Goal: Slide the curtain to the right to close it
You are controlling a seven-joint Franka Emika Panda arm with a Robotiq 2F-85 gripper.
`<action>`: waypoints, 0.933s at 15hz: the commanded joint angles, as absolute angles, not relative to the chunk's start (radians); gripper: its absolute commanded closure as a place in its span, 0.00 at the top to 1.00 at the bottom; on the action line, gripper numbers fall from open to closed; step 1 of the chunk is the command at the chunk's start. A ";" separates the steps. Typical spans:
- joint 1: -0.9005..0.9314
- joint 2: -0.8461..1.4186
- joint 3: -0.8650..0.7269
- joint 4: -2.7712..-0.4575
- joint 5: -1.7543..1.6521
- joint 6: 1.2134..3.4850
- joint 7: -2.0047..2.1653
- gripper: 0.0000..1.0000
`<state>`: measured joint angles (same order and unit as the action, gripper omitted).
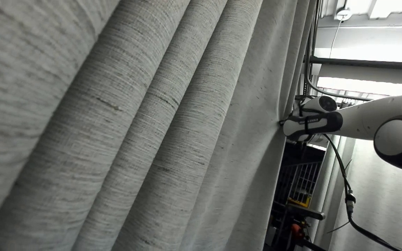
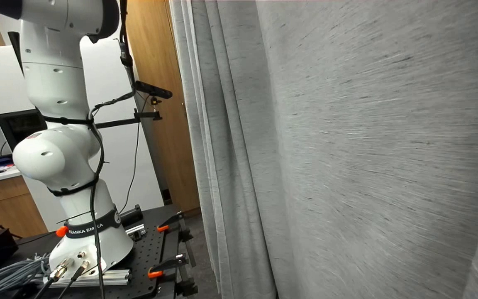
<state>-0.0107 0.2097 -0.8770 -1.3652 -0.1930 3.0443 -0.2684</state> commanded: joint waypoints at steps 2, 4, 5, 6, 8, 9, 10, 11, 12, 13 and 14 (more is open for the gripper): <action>0.074 0.326 -1.054 -1.160 -0.284 2.875 -0.057 0.01; 0.129 0.285 -1.037 -1.181 -0.292 2.839 -0.055 0.01; 0.162 0.262 -1.029 -1.203 -0.300 2.844 -0.055 0.01; 0.188 0.250 -1.028 -1.215 -0.307 2.850 -0.055 0.01; 0.234 0.232 -1.031 -1.230 -0.316 2.865 -0.048 0.01; 0.253 0.230 -1.038 -1.231 -0.324 2.872 -0.042 0.01; 0.267 0.228 -1.043 -1.233 -0.329 2.874 -0.039 0.01; 0.281 0.224 -1.047 -1.237 -0.333 2.875 -0.035 0.01; 0.293 0.225 -1.055 -1.237 -0.340 2.877 -0.028 0.01; 0.304 0.223 -1.061 -1.239 -0.345 2.878 -0.023 0.01; 0.312 0.222 -1.070 -1.239 -0.352 2.878 -0.017 0.01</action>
<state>0.2664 0.2505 -1.0334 -1.2291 -0.3031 2.8671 -0.0523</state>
